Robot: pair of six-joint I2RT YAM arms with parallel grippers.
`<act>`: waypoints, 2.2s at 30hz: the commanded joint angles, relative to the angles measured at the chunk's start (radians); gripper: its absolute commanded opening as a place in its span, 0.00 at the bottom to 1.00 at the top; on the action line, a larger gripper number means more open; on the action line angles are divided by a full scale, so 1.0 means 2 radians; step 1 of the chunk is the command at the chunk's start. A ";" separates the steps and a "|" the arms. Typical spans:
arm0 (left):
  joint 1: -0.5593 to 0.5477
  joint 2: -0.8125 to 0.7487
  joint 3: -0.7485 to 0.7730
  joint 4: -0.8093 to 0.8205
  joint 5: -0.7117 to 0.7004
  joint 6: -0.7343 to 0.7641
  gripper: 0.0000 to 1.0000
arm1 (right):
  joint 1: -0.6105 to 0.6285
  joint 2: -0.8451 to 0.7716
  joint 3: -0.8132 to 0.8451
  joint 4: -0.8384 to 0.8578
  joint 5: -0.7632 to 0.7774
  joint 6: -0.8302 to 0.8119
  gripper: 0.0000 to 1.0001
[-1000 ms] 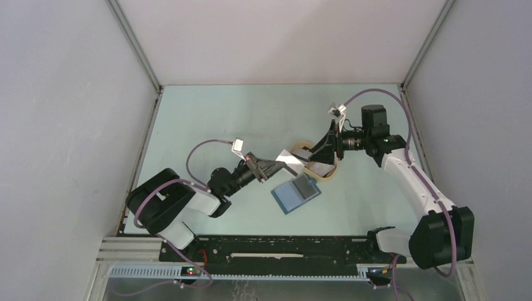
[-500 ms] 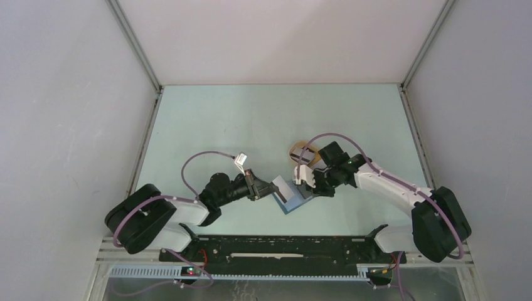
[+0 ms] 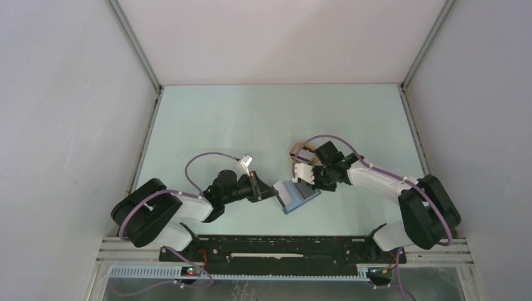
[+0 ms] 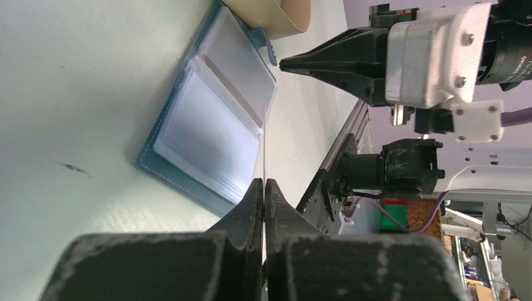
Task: Put the credit cards into the card holder
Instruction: Insert the credit card into the card holder.
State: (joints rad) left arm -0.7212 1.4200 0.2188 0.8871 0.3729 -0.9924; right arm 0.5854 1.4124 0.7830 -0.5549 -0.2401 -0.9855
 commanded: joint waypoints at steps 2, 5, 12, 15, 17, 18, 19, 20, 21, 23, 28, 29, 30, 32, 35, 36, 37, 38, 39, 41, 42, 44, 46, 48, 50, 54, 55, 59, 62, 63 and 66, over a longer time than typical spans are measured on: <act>0.001 0.018 0.033 0.006 -0.005 0.016 0.00 | 0.007 0.022 -0.002 0.020 0.024 0.012 0.09; 0.002 0.027 0.034 0.013 -0.021 0.014 0.00 | 0.013 0.034 -0.001 0.016 0.020 0.014 0.09; 0.003 0.051 0.020 0.070 -0.040 -0.008 0.00 | 0.041 0.058 0.008 -0.002 -0.001 0.020 0.09; 0.005 0.057 0.010 0.093 -0.050 -0.016 0.00 | 0.055 0.063 0.010 -0.011 -0.016 0.020 0.09; 0.007 0.057 0.004 0.101 -0.059 -0.017 0.00 | 0.065 0.064 0.013 -0.016 -0.026 0.023 0.09; 0.007 0.055 0.002 0.102 -0.064 -0.017 0.00 | 0.070 0.064 0.014 -0.019 -0.029 0.024 0.09; 0.008 0.054 0.000 0.102 -0.068 -0.016 0.00 | 0.075 0.065 0.016 -0.021 -0.033 0.027 0.09; 0.009 0.052 -0.001 0.102 -0.071 -0.016 0.00 | 0.080 0.064 0.018 -0.023 -0.034 0.029 0.09; 0.010 0.051 -0.003 0.101 -0.074 -0.015 0.00 | 0.083 0.064 0.020 -0.024 -0.036 0.032 0.09; 0.013 0.049 -0.003 0.099 -0.081 -0.014 0.00 | 0.087 0.062 0.023 -0.025 -0.039 0.036 0.10; 0.016 0.056 0.003 0.080 -0.085 -0.015 0.00 | 0.080 0.055 0.026 -0.023 -0.033 0.045 0.10; 0.017 0.057 0.004 0.078 -0.084 -0.017 0.00 | 0.078 0.053 0.026 -0.022 -0.033 0.046 0.10; 0.017 0.058 0.005 0.075 -0.083 -0.018 0.00 | 0.076 0.052 0.026 -0.022 -0.033 0.046 0.10; 0.018 0.058 0.008 0.064 -0.080 -0.018 0.00 | 0.072 0.051 0.026 -0.022 -0.033 0.046 0.10; 0.018 0.059 0.015 0.045 -0.076 -0.015 0.00 | 0.071 0.051 0.026 -0.022 -0.033 0.046 0.11; 0.018 0.059 0.017 0.038 -0.075 -0.014 0.00 | 0.071 0.051 0.026 -0.022 -0.033 0.046 0.10; 0.018 0.059 0.019 0.033 -0.074 -0.013 0.00 | 0.071 0.051 0.026 -0.022 -0.032 0.046 0.10; 0.018 0.060 0.020 0.028 -0.074 -0.012 0.00 | 0.071 0.051 0.026 -0.022 -0.032 0.046 0.10; 0.018 0.060 0.020 0.026 -0.074 -0.012 0.00 | 0.071 0.051 0.026 -0.022 -0.032 0.046 0.10; 0.018 0.061 0.021 0.021 -0.074 -0.012 0.00 | 0.071 0.052 0.026 -0.022 -0.031 0.046 0.10; 0.018 0.061 0.021 0.018 -0.073 -0.012 0.00 | 0.071 0.052 0.026 -0.022 -0.031 0.046 0.10; 0.017 0.063 0.027 0.008 -0.070 -0.010 0.00 | 0.071 0.052 0.026 -0.022 -0.031 0.046 0.10; 0.017 0.067 0.031 0.004 -0.065 -0.009 0.00 | 0.071 0.052 0.026 -0.021 -0.030 0.046 0.10; 0.017 0.072 0.035 0.004 -0.061 -0.009 0.00 | 0.071 0.052 0.026 -0.022 -0.030 0.046 0.10; 0.017 0.076 0.037 0.004 -0.056 -0.008 0.00 | 0.071 0.052 0.026 -0.022 -0.029 0.046 0.11; 0.017 0.063 0.027 0.013 -0.059 -0.010 0.00 | 0.071 0.054 0.026 -0.022 -0.029 0.046 0.10; 0.018 0.054 0.020 0.017 -0.067 -0.011 0.00 | 0.071 0.054 0.026 -0.022 -0.029 0.046 0.10; 0.018 0.022 0.004 0.014 -0.081 -0.005 0.00 | 0.071 0.055 0.025 -0.021 -0.029 0.046 0.10; 0.017 0.019 0.008 0.005 -0.074 -0.001 0.00 | 0.071 0.055 0.026 -0.022 -0.028 0.046 0.10; 0.017 0.022 0.010 0.005 -0.072 -0.001 0.00 | 0.071 0.055 0.026 -0.022 -0.028 0.046 0.10; 0.017 0.038 0.021 0.005 -0.061 -0.001 0.00 | 0.071 0.055 0.026 -0.022 -0.028 0.047 0.10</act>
State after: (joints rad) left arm -0.6914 1.4796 0.2436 0.8967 0.2371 -1.0164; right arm 0.7288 1.5215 0.8127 -0.5671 -0.2794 -0.9092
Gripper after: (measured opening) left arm 0.009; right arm 0.105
